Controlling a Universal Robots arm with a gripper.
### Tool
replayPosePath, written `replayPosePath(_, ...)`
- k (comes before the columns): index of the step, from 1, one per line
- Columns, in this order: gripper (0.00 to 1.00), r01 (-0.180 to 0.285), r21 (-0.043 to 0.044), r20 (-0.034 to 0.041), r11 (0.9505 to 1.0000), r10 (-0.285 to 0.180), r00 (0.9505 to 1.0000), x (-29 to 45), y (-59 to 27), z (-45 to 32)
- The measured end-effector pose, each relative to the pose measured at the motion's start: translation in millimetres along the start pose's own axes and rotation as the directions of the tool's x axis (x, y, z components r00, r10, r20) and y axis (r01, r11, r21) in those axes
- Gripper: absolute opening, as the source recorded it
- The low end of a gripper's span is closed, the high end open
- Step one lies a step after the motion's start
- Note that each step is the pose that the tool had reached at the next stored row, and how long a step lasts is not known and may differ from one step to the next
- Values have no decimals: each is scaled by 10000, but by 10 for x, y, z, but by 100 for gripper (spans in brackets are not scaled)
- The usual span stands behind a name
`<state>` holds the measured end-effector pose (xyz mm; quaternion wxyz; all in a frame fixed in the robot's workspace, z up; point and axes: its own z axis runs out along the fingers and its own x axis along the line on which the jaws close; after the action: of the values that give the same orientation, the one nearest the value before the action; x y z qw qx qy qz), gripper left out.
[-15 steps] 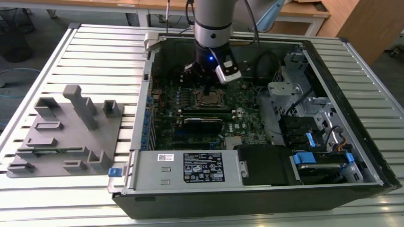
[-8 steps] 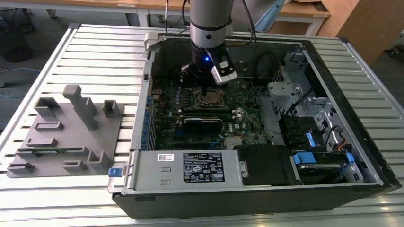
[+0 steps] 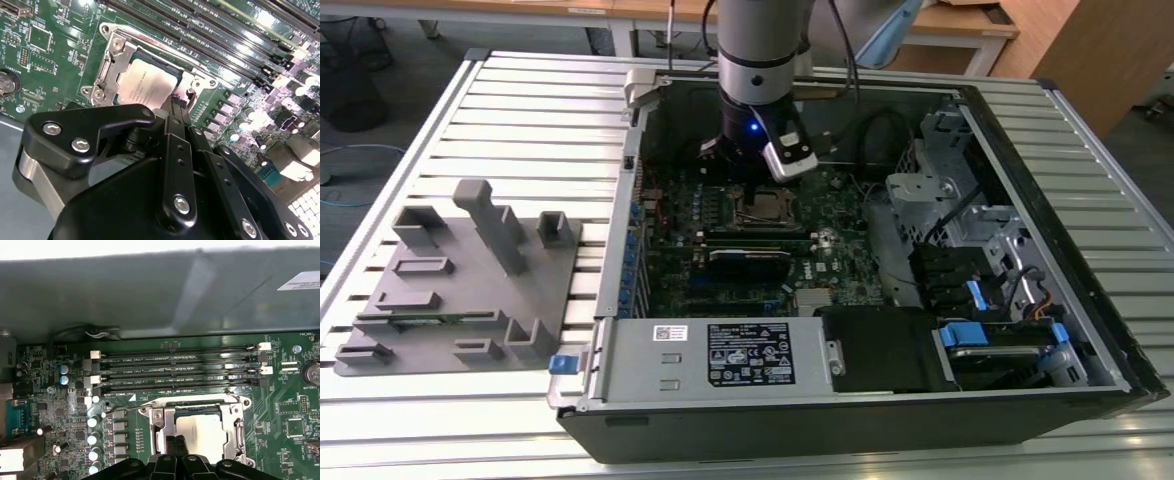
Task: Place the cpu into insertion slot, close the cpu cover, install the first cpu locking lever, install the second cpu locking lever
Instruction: 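Close the cpu cover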
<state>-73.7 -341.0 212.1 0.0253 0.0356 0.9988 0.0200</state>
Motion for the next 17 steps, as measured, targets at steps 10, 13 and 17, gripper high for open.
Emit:
replayPosePath(10, 11, 0, 0, 5, 10000, 0, 10000, 49, -23, 24)
replayPosePath(13, 11, 0, -1, 5, 10000, 0, 10000, 50, -22, 25)
replayPosePath(17, 11, -1, -1, 6, 10000, 1, 10000, 56, -23, 44)
